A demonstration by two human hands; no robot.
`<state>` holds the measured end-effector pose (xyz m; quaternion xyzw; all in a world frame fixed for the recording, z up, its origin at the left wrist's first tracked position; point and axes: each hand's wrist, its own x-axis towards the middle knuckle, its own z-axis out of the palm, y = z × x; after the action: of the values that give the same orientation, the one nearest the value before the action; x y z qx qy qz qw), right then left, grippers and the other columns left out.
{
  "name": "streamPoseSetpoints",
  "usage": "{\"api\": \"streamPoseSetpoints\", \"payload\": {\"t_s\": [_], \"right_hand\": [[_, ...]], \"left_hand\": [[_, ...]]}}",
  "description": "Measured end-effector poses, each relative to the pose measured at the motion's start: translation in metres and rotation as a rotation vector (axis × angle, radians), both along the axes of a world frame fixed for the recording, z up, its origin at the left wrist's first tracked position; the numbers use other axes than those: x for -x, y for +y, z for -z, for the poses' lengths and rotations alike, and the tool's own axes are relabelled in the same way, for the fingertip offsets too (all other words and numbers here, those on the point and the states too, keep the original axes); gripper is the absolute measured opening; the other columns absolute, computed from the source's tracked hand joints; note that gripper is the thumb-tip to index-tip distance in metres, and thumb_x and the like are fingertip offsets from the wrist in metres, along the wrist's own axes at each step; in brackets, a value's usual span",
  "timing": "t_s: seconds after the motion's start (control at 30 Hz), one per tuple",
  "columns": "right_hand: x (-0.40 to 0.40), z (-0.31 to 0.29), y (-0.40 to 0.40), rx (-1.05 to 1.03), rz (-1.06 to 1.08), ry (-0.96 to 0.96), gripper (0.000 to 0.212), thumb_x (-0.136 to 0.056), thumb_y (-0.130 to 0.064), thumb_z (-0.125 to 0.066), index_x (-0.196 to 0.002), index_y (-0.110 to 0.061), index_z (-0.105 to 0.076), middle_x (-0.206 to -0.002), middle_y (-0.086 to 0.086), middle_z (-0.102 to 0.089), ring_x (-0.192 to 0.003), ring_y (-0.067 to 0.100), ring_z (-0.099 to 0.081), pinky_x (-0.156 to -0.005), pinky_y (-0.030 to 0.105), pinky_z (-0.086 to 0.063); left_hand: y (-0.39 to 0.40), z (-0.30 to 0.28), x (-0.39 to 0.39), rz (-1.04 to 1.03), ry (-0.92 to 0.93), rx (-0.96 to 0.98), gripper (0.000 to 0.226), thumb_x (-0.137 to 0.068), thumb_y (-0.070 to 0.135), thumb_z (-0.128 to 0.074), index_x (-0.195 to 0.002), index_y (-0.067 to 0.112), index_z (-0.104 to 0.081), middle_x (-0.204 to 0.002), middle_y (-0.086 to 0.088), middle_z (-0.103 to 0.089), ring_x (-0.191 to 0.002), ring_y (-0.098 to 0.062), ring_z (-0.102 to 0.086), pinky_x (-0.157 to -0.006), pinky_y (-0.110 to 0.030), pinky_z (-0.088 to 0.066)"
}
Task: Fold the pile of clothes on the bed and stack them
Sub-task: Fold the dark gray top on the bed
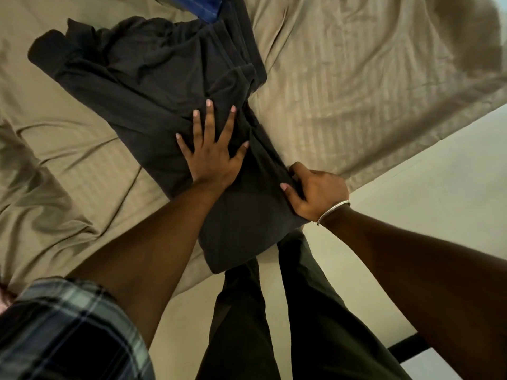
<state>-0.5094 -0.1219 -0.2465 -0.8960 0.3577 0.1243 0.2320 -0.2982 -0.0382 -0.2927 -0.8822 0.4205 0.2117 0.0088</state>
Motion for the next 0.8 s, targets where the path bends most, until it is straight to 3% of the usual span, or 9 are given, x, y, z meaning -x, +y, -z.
{"api": "streamPoseSetpoints", "payload": {"t_s": [0.1,0.2,0.27,0.37,0.53,0.67,0.8], "right_hand": [[-0.002,-0.002,0.002,0.045,0.026,0.016,0.027,-0.084,-0.035,-0.045,-0.102,-0.016,-0.053,-0.057,-0.001,-0.052,-0.051,0.032,-0.058,-0.050,0.026,-0.035],[-0.004,-0.004,0.002,0.029,0.027,0.036,0.027,-0.082,-0.032,-0.045,-0.103,-0.017,-0.052,-0.057,-0.008,-0.038,-0.048,0.031,-0.055,-0.049,0.026,-0.036],[-0.004,-0.002,0.002,0.037,0.020,0.026,0.025,-0.085,-0.034,-0.044,-0.104,-0.018,-0.051,-0.055,-0.006,-0.041,-0.048,0.031,-0.055,-0.047,0.027,-0.040],[0.000,0.001,0.004,0.067,-0.002,0.010,0.026,-0.091,-0.041,-0.039,-0.102,-0.020,-0.050,-0.054,-0.001,-0.053,-0.045,0.029,-0.055,-0.045,0.024,-0.036],[-0.001,0.003,0.002,0.092,-0.044,-0.001,0.031,-0.092,-0.045,-0.033,-0.101,-0.023,-0.053,-0.055,-0.001,-0.060,-0.044,0.025,-0.056,-0.043,0.021,-0.031],[-0.001,0.006,0.003,0.073,-0.054,-0.007,0.026,-0.091,-0.042,-0.036,-0.103,-0.023,-0.050,-0.056,-0.002,-0.059,-0.044,0.025,-0.055,-0.041,0.024,-0.040],[-0.001,0.007,0.001,0.090,-0.052,-0.012,0.022,-0.086,-0.038,-0.046,-0.101,-0.023,-0.054,-0.055,-0.004,-0.058,-0.043,0.023,-0.054,-0.038,0.025,-0.038]], "left_hand": [[-0.001,0.004,-0.004,0.011,0.029,-0.011,0.075,-0.089,0.074,-0.029,-0.151,0.049,0.005,-0.165,0.004,0.012,-0.151,-0.024,0.011,-0.112,-0.068,0.001],[0.000,0.001,-0.007,-0.002,0.076,0.028,0.073,-0.090,0.071,-0.032,-0.151,0.051,0.003,-0.165,0.007,0.010,-0.151,-0.022,0.010,-0.112,-0.067,0.002],[-0.003,-0.007,-0.012,-0.057,0.074,0.093,0.067,-0.093,0.064,-0.036,-0.152,0.050,-0.008,-0.164,0.006,-0.006,-0.151,-0.024,-0.005,-0.112,-0.068,-0.008],[-0.024,-0.022,-0.021,-0.117,-0.029,0.153,0.059,-0.095,0.055,-0.038,-0.150,0.048,-0.020,-0.152,0.001,-0.032,-0.134,-0.029,-0.032,-0.103,-0.065,-0.027],[-0.103,-0.037,-0.060,-0.028,-0.022,0.029,0.065,-0.093,0.038,-0.051,-0.152,0.039,-0.026,-0.147,0.004,-0.038,-0.131,-0.031,-0.036,-0.101,-0.056,-0.029],[-0.141,-0.049,-0.083,0.288,0.057,-0.022,0.077,-0.081,0.027,-0.060,-0.151,0.035,-0.029,-0.154,0.007,-0.029,-0.140,-0.027,-0.028,-0.105,-0.060,-0.028],[-0.170,-0.056,-0.110,0.631,0.127,-0.158,0.068,-0.084,0.033,-0.057,-0.149,0.032,-0.036,-0.158,0.012,-0.029,-0.150,-0.015,-0.011,-0.117,-0.062,-0.009]]}}
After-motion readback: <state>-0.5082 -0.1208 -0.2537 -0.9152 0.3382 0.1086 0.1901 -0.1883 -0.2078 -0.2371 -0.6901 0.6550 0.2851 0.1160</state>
